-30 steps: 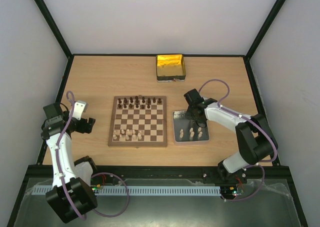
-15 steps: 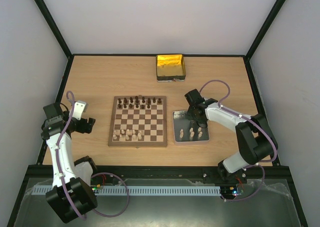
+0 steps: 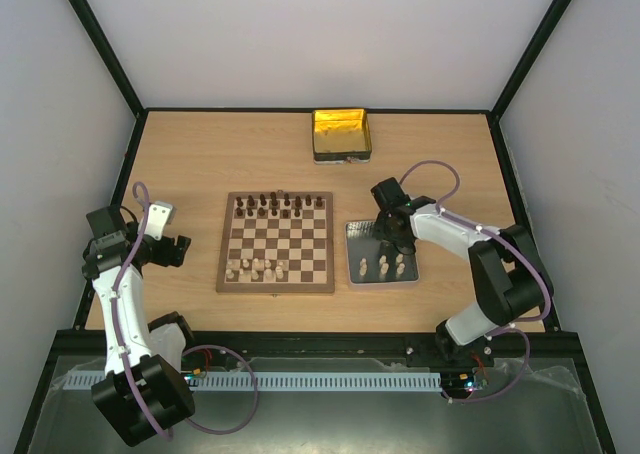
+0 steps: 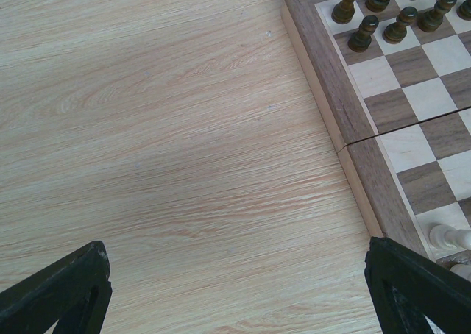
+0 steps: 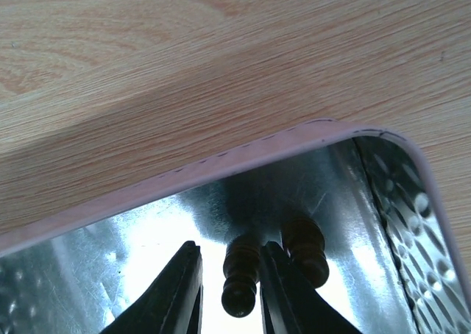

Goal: Set up the chess pieces on the board
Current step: Pick up the chess piece from the storage box.

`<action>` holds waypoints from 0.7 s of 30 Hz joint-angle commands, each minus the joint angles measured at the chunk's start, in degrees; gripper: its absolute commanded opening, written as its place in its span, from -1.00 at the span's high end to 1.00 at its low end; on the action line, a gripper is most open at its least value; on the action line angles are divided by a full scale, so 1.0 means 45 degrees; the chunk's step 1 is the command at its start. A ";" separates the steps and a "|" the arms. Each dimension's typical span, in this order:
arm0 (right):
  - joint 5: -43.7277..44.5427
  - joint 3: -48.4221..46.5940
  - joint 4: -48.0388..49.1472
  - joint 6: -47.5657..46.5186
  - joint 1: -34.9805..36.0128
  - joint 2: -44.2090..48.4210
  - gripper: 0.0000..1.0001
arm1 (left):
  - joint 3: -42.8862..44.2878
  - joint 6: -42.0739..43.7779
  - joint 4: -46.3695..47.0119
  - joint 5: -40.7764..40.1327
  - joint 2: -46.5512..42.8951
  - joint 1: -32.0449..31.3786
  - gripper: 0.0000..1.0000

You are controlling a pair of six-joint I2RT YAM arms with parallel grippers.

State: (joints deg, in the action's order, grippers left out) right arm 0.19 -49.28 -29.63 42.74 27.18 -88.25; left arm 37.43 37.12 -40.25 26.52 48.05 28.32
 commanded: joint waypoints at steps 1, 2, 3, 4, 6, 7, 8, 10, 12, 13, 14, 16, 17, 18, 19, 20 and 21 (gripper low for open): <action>-0.0041 0.0138 0.0090 -0.0064 -0.0063 -0.0291 0.58 | -0.0165 0.0163 -0.0155 0.0125 -0.0005 0.0114 -0.88; -0.0041 0.0131 0.0081 -0.0060 -0.0063 -0.0292 0.60 | -0.0165 0.0155 -0.0157 0.0134 -0.0006 0.0114 -0.88; -0.0041 0.0135 0.0085 -0.0074 -0.0063 -0.0302 0.61 | -0.0167 0.0167 -0.0157 0.0157 -0.0006 0.0114 -0.88; -0.0041 0.0133 0.0081 -0.0083 -0.0063 -0.0293 0.65 | -0.0155 0.0168 -0.0157 0.0160 0.0004 0.0114 -0.88; -0.0078 0.0087 0.0046 -0.0077 -0.0063 -0.0321 0.73 | -0.0164 0.0164 -0.0167 0.0160 0.0000 0.0114 -0.88; -0.0080 0.0086 0.0032 -0.0076 -0.0063 -0.0335 0.77 | -0.0157 0.0162 -0.0158 0.0146 0.0002 0.0114 -0.88; -0.0080 0.0063 0.0008 -0.0083 -0.0063 -0.0331 0.80 | -0.0171 0.0163 -0.0157 0.0149 -0.0006 0.0114 -0.88; -0.0059 0.0008 -0.0109 -0.0063 -0.0063 -0.0313 0.81 | -0.0161 0.0172 -0.0160 0.0160 -0.0014 0.0114 -0.88; -0.0044 -0.0190 -0.0332 -0.0091 -0.0063 -0.0288 0.82 | -0.0161 0.0185 -0.0180 0.0169 0.0004 0.0114 -0.88; -0.0042 -0.0325 -0.0499 -0.0119 -0.0063 -0.0264 0.82 | -0.0169 0.0185 -0.0177 0.0164 0.0003 0.0114 -0.88; -0.0039 -0.0454 -0.0666 -0.0149 -0.0063 -0.0215 0.82 | -0.0156 0.0185 -0.0174 0.0161 0.0005 0.0104 -0.88; -0.0112 -0.0800 -0.1071 -0.0207 -0.0049 -0.0148 0.83 | -0.0167 0.0172 -0.0172 0.0155 -0.0005 0.0114 -0.88; -0.0104 -0.1043 -0.1238 -0.0219 -0.0049 -0.0137 0.83 | -0.0168 0.0171 -0.0159 0.0160 -0.0003 0.0114 -0.88; -0.0127 -0.1250 -0.1519 -0.0247 -0.0044 -0.0133 0.83 | -0.0165 0.0166 -0.0157 0.0143 -0.0001 0.0114 -0.88; -0.0169 -0.1483 -0.1712 -0.0258 -0.0044 -0.0118 0.83 | -0.0160 0.0158 -0.0147 0.0141 0.0000 0.0114 -0.88; -0.0187 -0.1734 -0.1907 -0.0250 -0.0027 -0.0131 0.83 | -0.0169 0.0152 -0.0156 0.0126 0.0005 0.0114 -0.88; -0.0238 -0.1963 -0.2073 -0.0285 0.0002 -0.0162 0.83 | -0.0173 0.0161 -0.0155 0.0127 -0.0005 0.0114 -0.88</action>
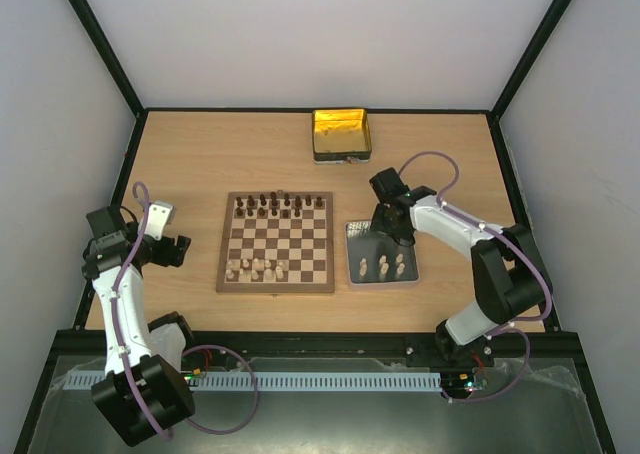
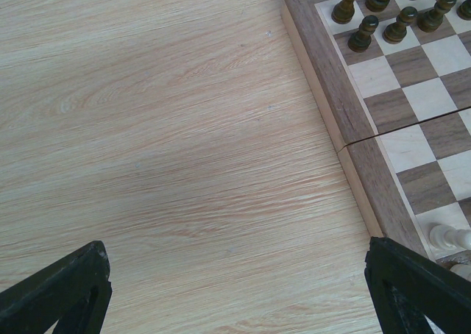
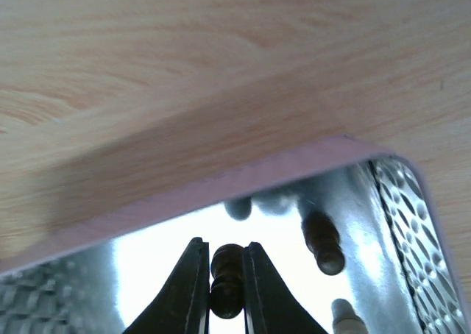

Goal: Set up the chess pieces on the board
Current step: Pick up the chess piece from the storage box, then place the chess piece on the chessboard.

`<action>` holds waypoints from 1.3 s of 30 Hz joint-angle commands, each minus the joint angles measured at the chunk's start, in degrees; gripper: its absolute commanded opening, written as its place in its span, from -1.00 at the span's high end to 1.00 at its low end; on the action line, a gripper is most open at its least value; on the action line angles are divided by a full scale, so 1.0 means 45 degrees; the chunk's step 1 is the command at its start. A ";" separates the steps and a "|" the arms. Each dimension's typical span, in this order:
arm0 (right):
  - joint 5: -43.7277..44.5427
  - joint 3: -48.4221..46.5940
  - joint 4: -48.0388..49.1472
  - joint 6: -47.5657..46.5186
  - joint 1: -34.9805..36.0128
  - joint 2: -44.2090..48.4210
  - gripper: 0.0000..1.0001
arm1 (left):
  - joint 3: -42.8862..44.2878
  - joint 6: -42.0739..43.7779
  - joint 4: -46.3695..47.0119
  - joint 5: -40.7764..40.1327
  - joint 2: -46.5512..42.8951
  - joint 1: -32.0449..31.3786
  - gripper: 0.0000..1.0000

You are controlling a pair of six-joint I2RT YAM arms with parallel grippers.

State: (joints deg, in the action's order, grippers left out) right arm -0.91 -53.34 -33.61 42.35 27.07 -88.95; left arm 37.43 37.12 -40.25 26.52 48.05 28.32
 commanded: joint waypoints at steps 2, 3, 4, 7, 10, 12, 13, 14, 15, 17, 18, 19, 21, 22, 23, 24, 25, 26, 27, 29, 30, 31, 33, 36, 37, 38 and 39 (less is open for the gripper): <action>-0.0047 -0.1654 -0.1553 -0.0258 0.0178 -0.0210 0.83 | -0.0173 0.0167 -0.0157 0.0138 0.0003 0.0114 -0.88; -0.0010 -0.2012 -0.1780 -0.0278 0.0308 -0.0378 0.83 | -0.0159 0.0168 -0.0157 0.0131 -0.0005 0.0114 -0.88; 0.0041 -0.2426 -0.1982 -0.0300 0.0461 -0.0560 0.83 | -0.0159 0.0165 -0.0157 0.0150 0.0004 0.0109 -0.88; 0.0279 -0.3797 -0.2560 -0.0262 0.1150 -0.1180 0.84 | -0.0162 0.0158 -0.0157 0.0126 -0.0009 0.0114 -0.88; 0.0234 -0.5350 -0.2936 -0.0166 0.1737 -0.1940 0.84 | -0.0159 0.0140 -0.0148 0.0114 0.0003 0.0114 -0.88; 0.0193 -0.6246 -0.3070 -0.0072 0.2125 -0.2560 0.84 | -0.0165 0.0134 -0.0138 0.0122 0.0002 0.0113 -0.88; 0.0174 -0.6627 -0.3112 -0.0043 0.2319 -0.2851 0.84 | -0.0167 0.0137 -0.0138 0.0117 0.0015 0.0114 -0.88; 0.0164 -0.7019 -0.3144 -0.0005 0.2482 -0.3191 0.84 | -0.0170 0.0133 -0.0123 0.0094 0.0024 0.0114 -0.88; 0.0146 -0.7385 -0.3165 0.0029 0.2659 -0.3524 0.84 | -0.0168 0.0115 -0.0119 0.0086 0.0022 0.0114 -0.88; 0.0144 -0.7996 -0.3189 0.0072 0.2919 -0.4150 0.85 | -0.0159 0.0105 -0.0118 0.0075 0.0006 0.0114 -0.88; 0.0102 -0.8206 -0.3178 0.0090 0.3033 -0.4413 0.85 | -0.0167 0.0099 -0.0101 0.0072 0.0008 0.0114 -0.88; 0.0030 -0.8415 -0.3138 0.0115 0.3114 -0.4667 0.85 | -0.0163 0.0084 -0.0099 0.0076 -0.0009 0.0114 -0.88; -0.0048 -0.8890 -0.3100 0.0140 0.3243 -0.5130 0.85 | -0.0156 0.0084 -0.0099 0.0066 0.0020 0.0114 -0.88; -0.0069 -0.9047 -0.3108 0.0125 0.3311 -0.5326 0.86 | -0.0166 0.0077 -0.0099 0.0073 0.0024 0.0114 -0.88; -0.0071 -0.9196 -0.3127 0.0111 0.3398 -0.5485 0.86 | -0.0158 0.0098 -0.0101 0.0081 0.0025 0.0114 -0.88; -0.0069 -0.9318 -0.3136 0.0102 0.3457 -0.5595 0.86 | -0.0171 0.0091 -0.0099 0.0065 0.0022 0.0114 -0.88; -0.0074 -0.9404 -0.3123 0.0101 0.3489 -0.5702 0.86 | -0.0171 0.0097 -0.0111 0.0063 0.0020 0.0124 -0.88; -0.0062 -0.9458 -0.3104 0.0101 0.3527 -0.5778 0.86 | -0.0163 0.0098 -0.0100 0.0080 0.0007 0.0115 -0.88; -0.0054 -0.9536 -0.3104 0.0096 0.3561 -0.5888 0.86 | -0.0162 0.0108 -0.0099 0.0075 0.0018 0.0114 -0.88; -0.0081 -0.9633 -0.3071 0.0082 0.3601 -0.6041 0.86 | -0.0155 0.0106 -0.0099 0.0068 0.0030 0.0114 -0.88; -0.0088 -0.9663 -0.3034 0.0062 0.3614 -0.6111 0.86 | -0.0171 0.0109 -0.0099 0.0073 0.0043 0.0114 -0.88; -0.0101 -0.9683 -0.2998 0.0062 0.3631 -0.6188 0.86 | -0.0161 0.0100 -0.0104 0.0081 0.0059 0.0114 -0.88; -0.0099 -0.9739 -0.2927 0.0072 0.3679 -0.6306 0.86 | -0.0163 0.0109 -0.0113 0.0098 0.0054 0.0114 -0.88; -0.0156 -0.9795 -0.2844 0.0079 0.3728 -0.6494 0.86 | -0.0159 0.0111 -0.0119 0.0093 0.0045 0.0114 -0.88; -0.0178 -0.9820 -0.2803 0.0081 0.3745 -0.6561 0.86 | -0.0154 0.0122 -0.0118 0.0091 0.0042 0.0099 -0.88; -0.0188 -0.9842 -0.2778 0.0082 0.3749 -0.6604 0.86 | -0.0164 0.0123 -0.0128 0.0106 0.0044 0.0100 -0.88; -0.0206 -0.9872 -0.2775 0.0082 0.3782 -0.6658 0.86 | -0.0165 0.0141 -0.0136 0.0112 0.0037 0.0112 -0.88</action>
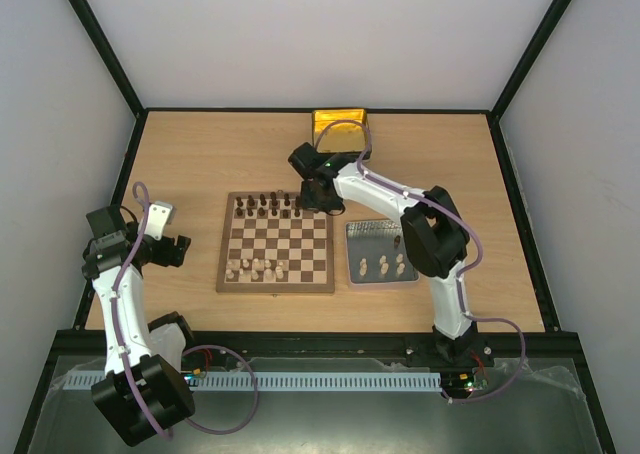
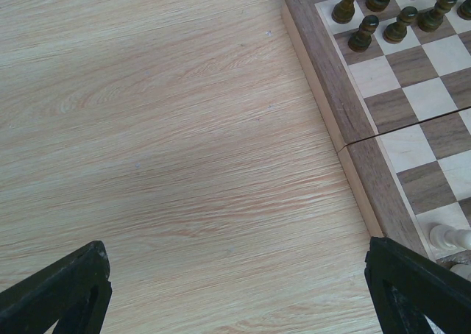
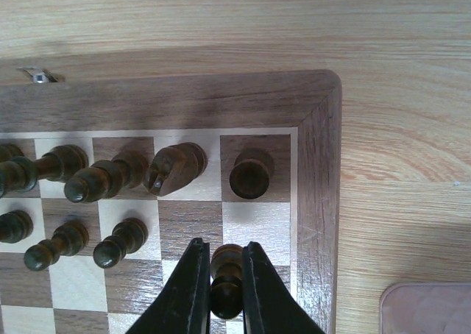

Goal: Set up the chess pieces on the board
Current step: Place the chess piece on the chessboard.

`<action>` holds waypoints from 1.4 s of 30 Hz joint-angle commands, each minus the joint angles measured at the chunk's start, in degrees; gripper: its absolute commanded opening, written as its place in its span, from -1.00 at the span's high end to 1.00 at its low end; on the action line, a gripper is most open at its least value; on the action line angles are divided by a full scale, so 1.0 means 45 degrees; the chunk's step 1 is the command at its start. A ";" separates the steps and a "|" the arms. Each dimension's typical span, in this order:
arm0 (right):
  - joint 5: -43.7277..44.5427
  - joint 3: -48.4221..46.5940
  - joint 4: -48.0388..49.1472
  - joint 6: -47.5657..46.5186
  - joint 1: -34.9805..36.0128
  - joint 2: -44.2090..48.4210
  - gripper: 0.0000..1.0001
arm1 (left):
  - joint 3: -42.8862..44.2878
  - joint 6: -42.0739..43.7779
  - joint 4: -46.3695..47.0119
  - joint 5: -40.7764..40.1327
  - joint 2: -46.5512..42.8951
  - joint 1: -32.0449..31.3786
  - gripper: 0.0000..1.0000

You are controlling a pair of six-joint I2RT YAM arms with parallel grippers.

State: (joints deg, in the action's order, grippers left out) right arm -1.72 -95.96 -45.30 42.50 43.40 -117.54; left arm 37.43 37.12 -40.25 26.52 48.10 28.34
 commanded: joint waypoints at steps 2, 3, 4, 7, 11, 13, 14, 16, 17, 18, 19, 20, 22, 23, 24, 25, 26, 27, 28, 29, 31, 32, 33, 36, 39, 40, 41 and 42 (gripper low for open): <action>-0.0065 -0.0483 -0.0140 0.0048 0.0170 -0.0438 0.86 | -0.0165 0.0131 -0.0139 0.0108 0.0031 0.0111 -0.88; -0.0094 -0.0532 -0.0130 0.0065 0.0194 -0.0509 0.86 | -0.0165 0.0142 -0.0138 0.0105 0.0027 0.0104 -0.88; -0.0120 -0.0572 -0.0112 0.0062 0.0199 -0.0552 0.86 | -0.0162 0.0123 -0.0138 0.0093 0.0014 0.0106 -0.88; -0.0127 -0.0764 -0.0148 0.0062 0.0244 -0.0710 0.86 | -0.0173 0.0125 -0.0119 0.0085 -0.0033 0.0109 -0.88; -0.0124 -0.0962 -0.0188 0.0051 0.0265 -0.0884 0.86 | -0.0167 0.0117 -0.0123 0.0124 -0.0108 0.0099 -0.88; -0.0117 -0.1009 -0.0197 0.0048 0.0278 -0.0938 0.86 | -0.0168 0.0120 -0.0118 0.0140 -0.0139 0.0107 -0.88; -0.0084 -0.1039 -0.0221 0.0048 0.0271 -0.0962 0.86 | -0.0155 0.0113 -0.0118 0.0124 -0.0141 0.0099 -0.88; 0.0035 -0.1086 -0.0263 0.0004 0.0268 -0.1020 0.86 | -0.0171 0.0104 -0.0106 0.0123 -0.0167 0.0109 -0.88; 0.0057 -0.1108 -0.0295 -0.0014 0.0267 -0.1053 0.86 | -0.0173 0.0119 -0.0102 0.0131 -0.0171 0.0107 -0.88; 0.0067 -0.1140 -0.0286 -0.0011 0.0267 -0.1079 0.86 | -0.0159 0.0120 -0.0099 0.0135 -0.0172 0.0104 -0.88; 0.0052 -0.1156 -0.0295 -0.0011 0.0277 -0.1108 0.86 | -0.0157 0.0111 -0.0108 0.0138 -0.0155 0.0099 -0.89; 0.0018 -0.1170 -0.0269 -0.0011 0.0278 -0.1113 0.86 | -0.0164 0.0117 -0.0100 0.0131 -0.0145 0.0091 -0.89; -0.0042 -0.1218 -0.0248 0.0019 0.0274 -0.1189 0.86 | -0.0161 0.0123 -0.0108 0.0125 -0.0140 0.0090 -0.89; -0.0062 -0.1224 -0.0229 0.0027 0.0265 -0.1220 0.86 | -0.0167 0.0114 -0.0107 0.0139 -0.0126 0.0089 -0.89; -0.0067 -0.1245 -0.0210 0.0028 0.0272 -0.1241 0.86 | -0.0172 0.0127 -0.0100 0.0131 -0.0122 0.0089 -0.89; -0.0085 -0.1254 -0.0190 0.0028 0.0275 -0.1271 0.86 | -0.0173 0.0126 -0.0104 0.0123 -0.0131 0.0089 -0.89; -0.0102 -0.1268 -0.0188 0.0030 0.0275 -0.1296 0.86 | -0.0156 0.0118 -0.0126 0.0139 -0.0125 0.0089 -0.89; -0.0112 -0.1274 -0.0190 0.0028 0.0275 -0.1329 0.86 | -0.0164 0.0120 -0.0117 0.0126 -0.0139 0.0099 -0.89; -0.0125 -0.1307 -0.0203 0.0028 0.0290 -0.1355 0.86 | -0.0170 0.0123 -0.0118 0.0134 -0.0125 0.0091 -0.89; -0.0126 -0.1311 -0.0199 0.0028 0.0292 -0.1370 0.85 | -0.0165 0.0116 -0.0106 0.0140 -0.0137 0.0090 -0.89; -0.0127 -0.1309 -0.0188 0.0012 0.0287 -0.1405 0.85 | -0.0156 0.0127 -0.0120 0.0135 -0.0133 0.0089 -0.89; -0.0127 -0.1311 -0.0188 0.0009 0.0296 -0.1425 0.85 | -0.0161 0.0112 -0.0118 0.0140 -0.0155 0.0089 -0.89; -0.0127 -0.1292 -0.0178 0.0009 0.0297 -0.1430 0.85 | -0.0164 0.0122 -0.0113 0.0126 -0.0143 0.0089 -0.90; -0.0146 -0.1275 -0.0150 0.0024 0.0289 -0.1458 0.85 | -0.0171 0.0123 -0.0108 0.0140 -0.0139 0.0092 -0.90; -0.0184 -0.1287 -0.0140 0.0039 0.0316 -0.1507 0.84 | -0.0162 0.0120 -0.0099 0.0136 -0.0123 0.0089 -0.90; -0.0195 -0.1291 -0.0118 0.0061 0.0332 -0.1516 0.83 | -0.0156 0.0118 -0.0099 0.0131 -0.0141 0.0089 -0.90; -0.0203 -0.1292 -0.0120 0.0061 0.0336 -0.1530 0.82 | -0.0154 0.0128 -0.0099 0.0147 -0.0141 0.0089 -0.90; -0.0205 -0.1275 -0.0111 0.0066 0.0337 -0.1522 0.82 | -0.0166 0.0112 -0.0099 0.0156 -0.0127 0.0089 -0.90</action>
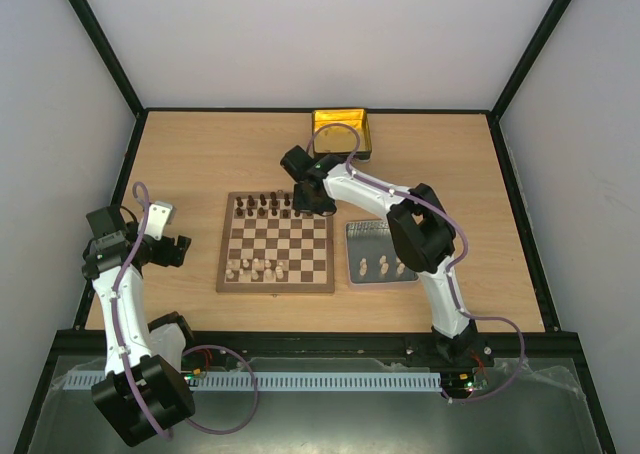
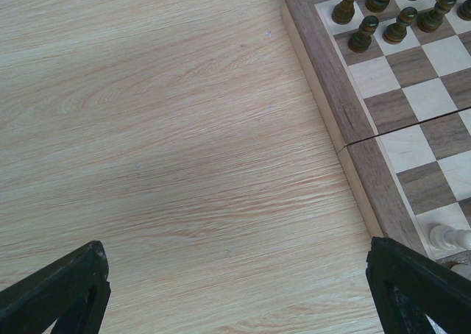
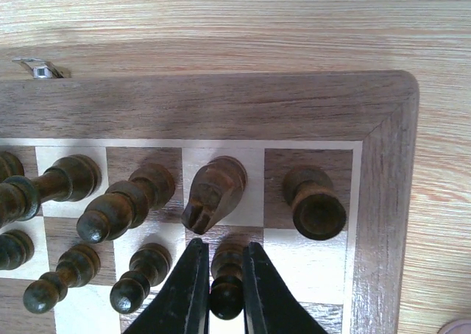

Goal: Set up the chess pieces on the board
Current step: Place the chess piece on the chessboard.

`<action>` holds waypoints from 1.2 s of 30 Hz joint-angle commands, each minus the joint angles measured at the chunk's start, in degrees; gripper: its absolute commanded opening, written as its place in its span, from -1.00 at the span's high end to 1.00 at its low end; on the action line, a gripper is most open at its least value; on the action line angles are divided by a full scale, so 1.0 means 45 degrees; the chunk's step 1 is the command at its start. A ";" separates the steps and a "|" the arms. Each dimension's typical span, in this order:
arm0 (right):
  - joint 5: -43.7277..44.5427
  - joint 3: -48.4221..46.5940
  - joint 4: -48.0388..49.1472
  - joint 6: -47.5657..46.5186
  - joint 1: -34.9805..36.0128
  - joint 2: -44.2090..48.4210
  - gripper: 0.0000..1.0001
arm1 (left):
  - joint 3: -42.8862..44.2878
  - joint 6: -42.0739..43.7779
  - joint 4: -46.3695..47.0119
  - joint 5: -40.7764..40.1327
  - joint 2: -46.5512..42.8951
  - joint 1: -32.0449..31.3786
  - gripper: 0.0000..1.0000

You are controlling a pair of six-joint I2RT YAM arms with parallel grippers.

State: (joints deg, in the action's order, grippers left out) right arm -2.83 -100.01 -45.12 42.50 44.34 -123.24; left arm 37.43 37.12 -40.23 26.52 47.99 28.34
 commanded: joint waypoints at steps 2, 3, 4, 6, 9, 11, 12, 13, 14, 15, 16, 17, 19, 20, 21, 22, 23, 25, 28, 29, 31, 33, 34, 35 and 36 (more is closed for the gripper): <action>0.0025 -0.0376 -0.0119 0.0082 0.0146 -0.0277 0.81 | -0.0158 0.0117 -0.0103 0.0142 -0.0100 0.0089 -0.90; 0.0007 -0.0389 -0.0125 0.0076 0.0147 -0.0272 0.81 | -0.0169 0.0113 -0.0113 0.0158 -0.0110 0.0092 -0.90; 0.0022 -0.0388 -0.0106 0.0095 0.0135 -0.0272 0.81 | -0.0156 0.0132 -0.0132 0.0160 -0.0106 0.0090 -0.90; 0.0043 -0.0407 -0.0096 0.0106 0.0142 -0.0284 0.81 | -0.0156 0.0142 -0.0123 0.0172 -0.0127 0.0089 -0.90; 0.0053 -0.0445 -0.0090 0.0116 0.0155 -0.0342 0.79 | -0.0164 0.0134 -0.0143 0.0180 -0.0136 0.0089 -0.90; 0.0095 -0.0471 -0.0111 0.0125 0.0152 -0.0341 0.76 | -0.0158 0.0158 -0.0147 0.0179 -0.0147 0.0089 -0.90; 0.0116 -0.0472 -0.0109 0.0128 0.0153 -0.0320 0.74 | -0.0159 0.0138 -0.0143 0.0178 -0.0143 0.0089 -0.90; 0.0130 -0.0467 -0.0112 0.0132 0.0155 -0.0317 0.73 | -0.0159 0.0142 -0.0149 0.0180 -0.0140 0.0089 -0.90; 0.0139 -0.0471 -0.0129 0.0132 0.0156 -0.0300 0.72 | -0.0169 0.0163 -0.0144 0.0185 -0.0147 0.0089 -0.90; 0.0155 -0.0481 -0.0129 0.0117 0.0151 -0.0276 0.71 | -0.0170 0.0160 -0.0143 0.0195 -0.0128 0.0089 -0.90; 0.0160 -0.0490 -0.0151 0.0110 0.0153 -0.0287 0.69 | -0.0156 0.0155 -0.0143 0.0197 -0.0118 0.0089 -0.90; 0.0160 -0.0481 -0.0149 0.0092 0.0150 -0.0272 0.67 | -0.0169 0.0162 -0.0155 0.0199 -0.0122 0.0089 -0.90; 0.0179 -0.0522 -0.0195 0.0087 0.0150 -0.0260 0.64 | -0.0167 0.0156 -0.0160 0.0200 -0.0099 0.0089 -0.90; 0.0180 -0.0537 -0.0198 0.0087 0.0150 -0.0263 0.63 | -0.0155 0.0174 -0.0162 0.0195 -0.0098 0.0089 -0.90; 0.0153 -0.0548 -0.0189 0.0087 0.0162 -0.0252 0.62 | -0.0154 0.0171 -0.0162 0.0214 -0.0102 0.0089 -0.90; 0.0115 -0.0551 -0.0188 0.0087 0.0165 -0.0243 0.62 | -0.0161 0.0181 -0.0145 0.0219 -0.0108 0.0089 -0.90; 0.0077 -0.0560 -0.0178 0.0111 0.0159 -0.0217 0.61 | -0.0172 0.0182 -0.0160 0.0214 -0.0116 0.0089 -0.90; 0.0015 -0.0566 -0.0186 0.0116 0.0152 -0.0183 0.60 | -0.0168 0.0185 -0.0150 0.0209 -0.0117 0.0089 -0.90; -0.0020 -0.0530 -0.0237 0.0155 0.0171 0.0096 0.60 | -0.0158 0.0156 -0.0133 0.0171 -0.0187 0.0089 -0.90; 0.0025 -0.0491 -0.0259 0.0146 0.0167 0.0238 0.60 | -0.0164 0.0128 -0.0124 0.0162 -0.0238 0.0089 -0.90; 0.0187 -0.0444 -0.0354 0.0162 0.0182 0.0544 0.60 | -0.0173 0.0111 -0.0087 0.0161 -0.0351 0.0089 -0.90; 0.0350 -0.0243 -0.0420 0.0179 0.0179 0.0976 0.60 | -0.0187 0.0083 -0.0077 0.0170 -0.0454 0.0089 -0.90; 0.0445 -0.0021 -0.0407 0.0215 0.0183 0.1258 0.60 | -0.0190 0.0087 -0.0065 0.0179 -0.0476 0.0089 -0.90; 0.0555 0.0342 -0.0344 0.0264 0.0169 0.1579 0.59 | -0.0178 0.0080 -0.0055 0.0180 -0.0489 0.0089 -0.90; 0.0661 0.0790 -0.0220 0.0309 0.0184 0.1959 0.59 | -0.0174 0.0072 -0.0046 0.0170 -0.0491 0.0089 -0.90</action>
State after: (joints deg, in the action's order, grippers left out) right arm -2.61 -100.53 -45.08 42.81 44.66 -122.28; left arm 37.43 37.12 -40.23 26.55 46.57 28.34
